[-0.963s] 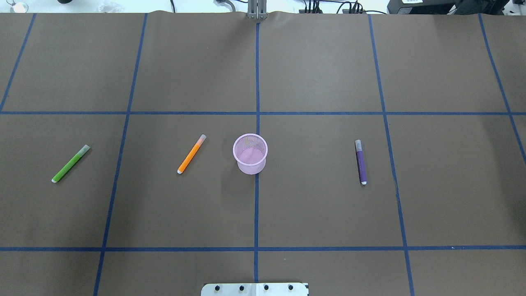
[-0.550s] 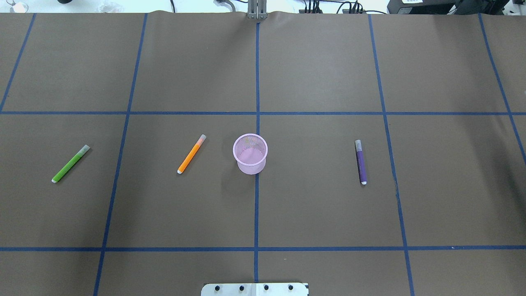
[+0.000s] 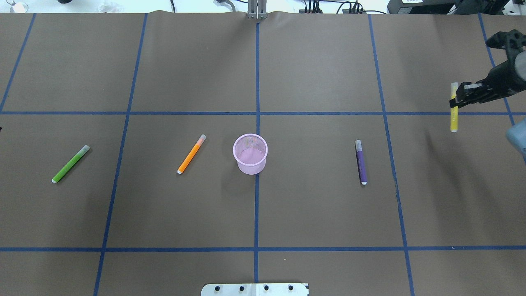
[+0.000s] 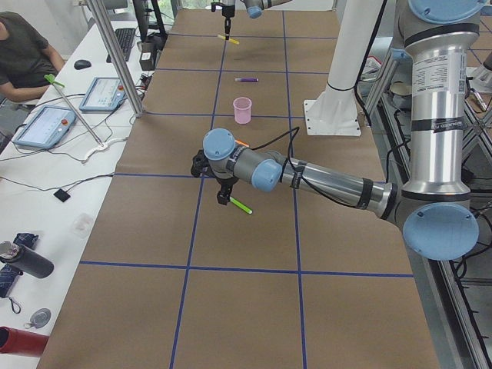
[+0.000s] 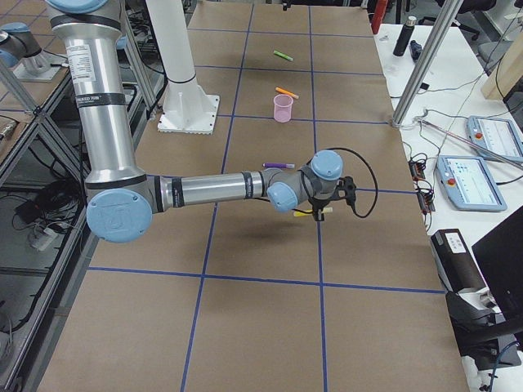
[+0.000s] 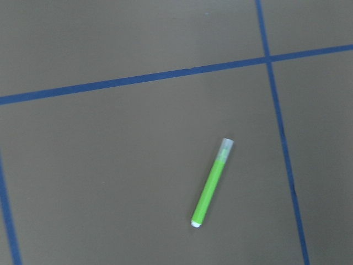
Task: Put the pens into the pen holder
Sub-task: 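Carry the highlighter over the pink cup with right gripper while left descends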
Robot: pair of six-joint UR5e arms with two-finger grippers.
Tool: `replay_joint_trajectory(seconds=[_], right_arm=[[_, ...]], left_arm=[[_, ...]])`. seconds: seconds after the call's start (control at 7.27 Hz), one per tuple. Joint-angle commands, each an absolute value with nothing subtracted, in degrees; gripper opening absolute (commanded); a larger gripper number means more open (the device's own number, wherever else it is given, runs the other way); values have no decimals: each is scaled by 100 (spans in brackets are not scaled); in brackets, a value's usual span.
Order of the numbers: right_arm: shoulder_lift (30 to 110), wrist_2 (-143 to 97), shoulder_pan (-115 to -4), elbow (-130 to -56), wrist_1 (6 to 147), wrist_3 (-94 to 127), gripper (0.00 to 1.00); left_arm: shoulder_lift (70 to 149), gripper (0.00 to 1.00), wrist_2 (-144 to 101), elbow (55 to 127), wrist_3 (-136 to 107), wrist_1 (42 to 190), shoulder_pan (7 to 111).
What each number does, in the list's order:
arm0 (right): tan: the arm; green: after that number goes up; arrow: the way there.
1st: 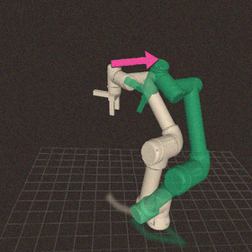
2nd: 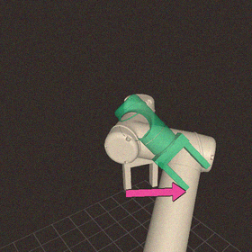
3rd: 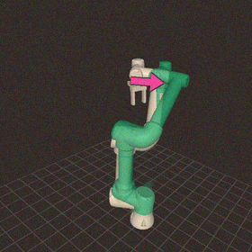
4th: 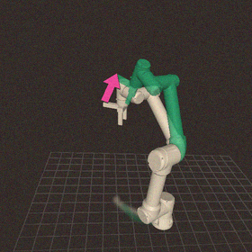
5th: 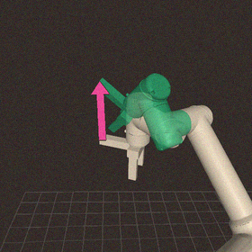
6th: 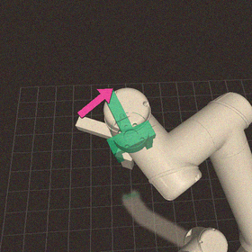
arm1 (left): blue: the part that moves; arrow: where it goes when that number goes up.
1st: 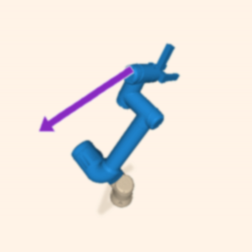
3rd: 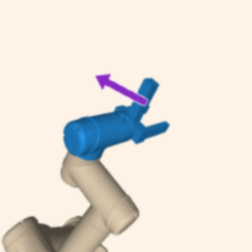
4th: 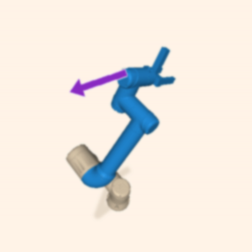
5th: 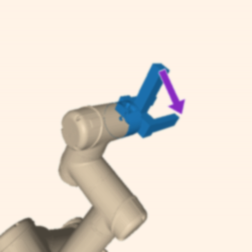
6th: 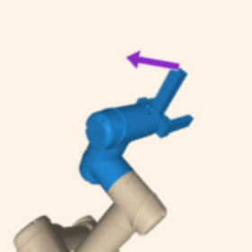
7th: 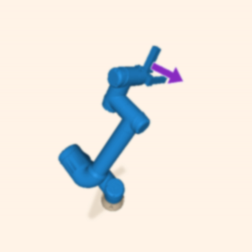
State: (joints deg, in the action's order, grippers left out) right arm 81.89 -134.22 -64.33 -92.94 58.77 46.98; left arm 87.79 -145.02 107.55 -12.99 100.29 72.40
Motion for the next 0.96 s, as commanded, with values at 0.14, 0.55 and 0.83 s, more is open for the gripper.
replay_joint_trajectory(seconds=[0.14,0.55,0.83], right_arm=[[7072,-12081,-4970,-10230,5607,7954,0],[6480,-9019,-3301,-10433,5642,8594,0],[6075,-7452,-2570,-10450,6124,8763,0]], left_arm=[[9508,99,-13404,10391,-1327,10046,6496],[9642,99,-13140,10213,-1327,10046,6249],[9650,99,-13027,10204,-1345,10046,6039]])
